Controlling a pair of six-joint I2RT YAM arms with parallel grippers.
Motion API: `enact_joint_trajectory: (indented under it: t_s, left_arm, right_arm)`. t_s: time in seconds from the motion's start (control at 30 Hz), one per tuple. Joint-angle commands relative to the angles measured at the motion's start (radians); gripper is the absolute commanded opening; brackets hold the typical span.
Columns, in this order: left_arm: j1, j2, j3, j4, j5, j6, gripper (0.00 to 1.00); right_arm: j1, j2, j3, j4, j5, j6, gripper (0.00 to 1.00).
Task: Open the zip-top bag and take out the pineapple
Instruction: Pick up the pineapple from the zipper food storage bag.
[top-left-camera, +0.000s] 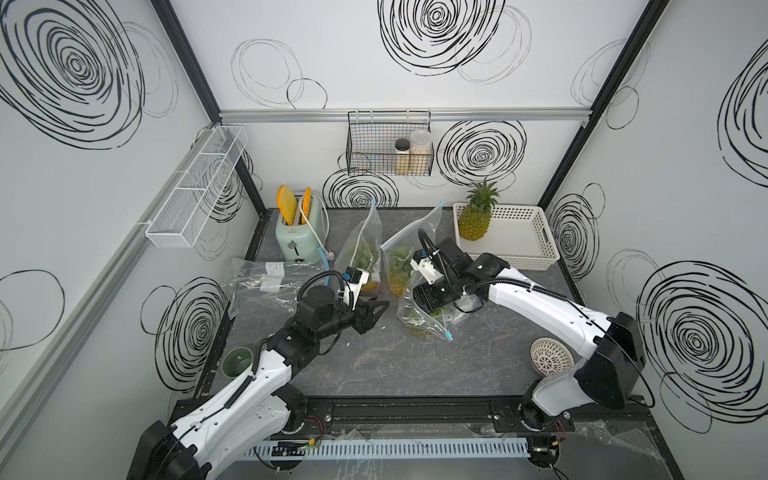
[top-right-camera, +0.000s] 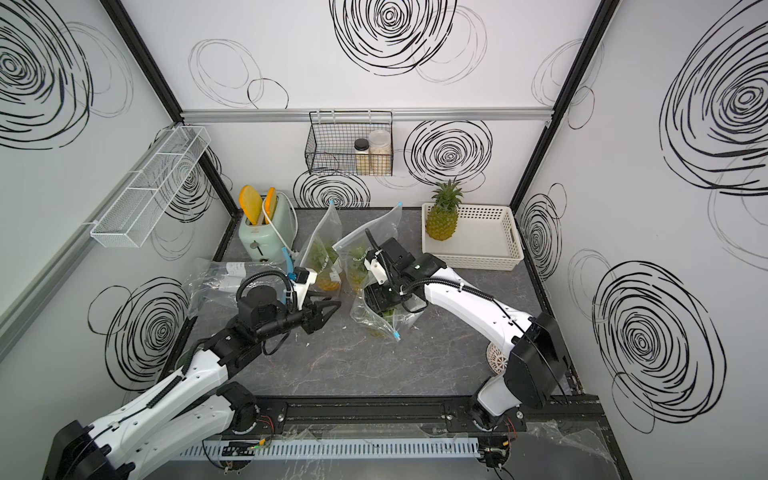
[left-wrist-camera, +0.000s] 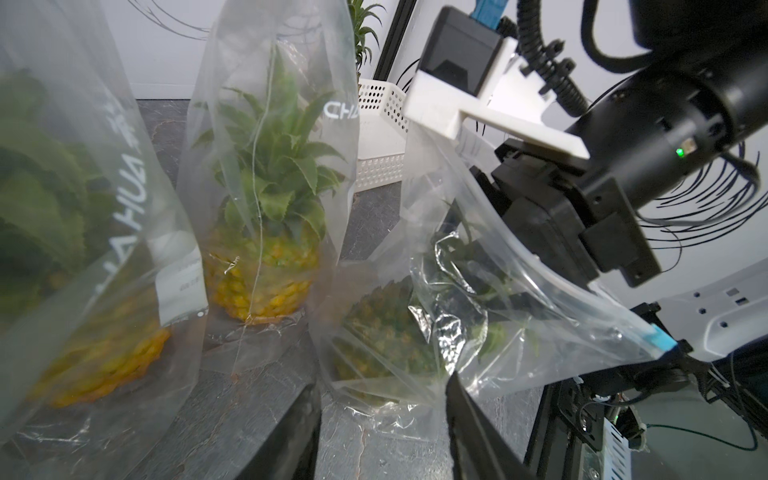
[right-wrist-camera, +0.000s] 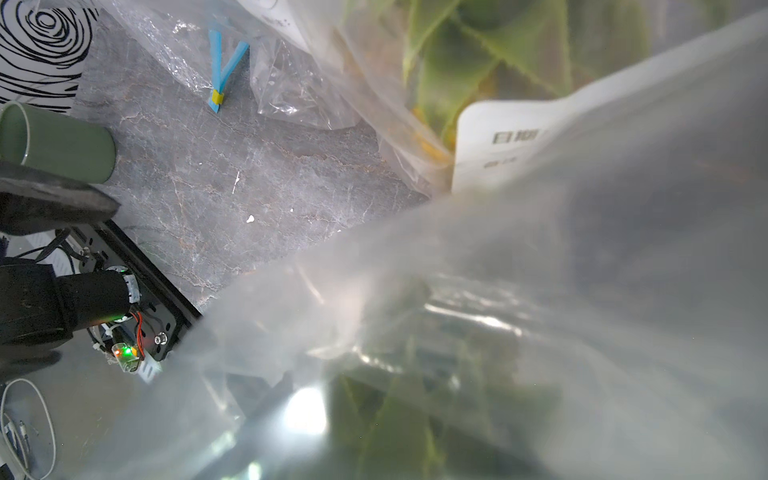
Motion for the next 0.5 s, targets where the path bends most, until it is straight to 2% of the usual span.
enact_joint_trajectory:
  t_s: [0.0, 0.1, 0.3, 0.47]
  left_arm:
    - [0.008, -0.015, -0.008, 0.051, -0.003, -0.009, 0.52]
    - [0.010, -0.017, -0.005, 0.046, -0.003, -0.008, 0.52]
    - [0.012, -0.012, -0.004, 0.045, 0.000, -0.015, 0.52]
    - [0.010, 0.002, -0.029, 0.097, 0.033, -0.080, 0.55]
  right_arm:
    - [0.013, -0.008, -0.069, -0.109, 0.021, 0.028, 0.61]
    - [0.013, -0.018, -0.116, -0.076, 0.019, 0.042, 0.52]
    - [0.008, -0.044, -0.152, -0.037, 0.031, 0.059, 0.02]
    - [-0.014, -0.102, -0.088, -0.048, 0.040, 0.038, 0.00]
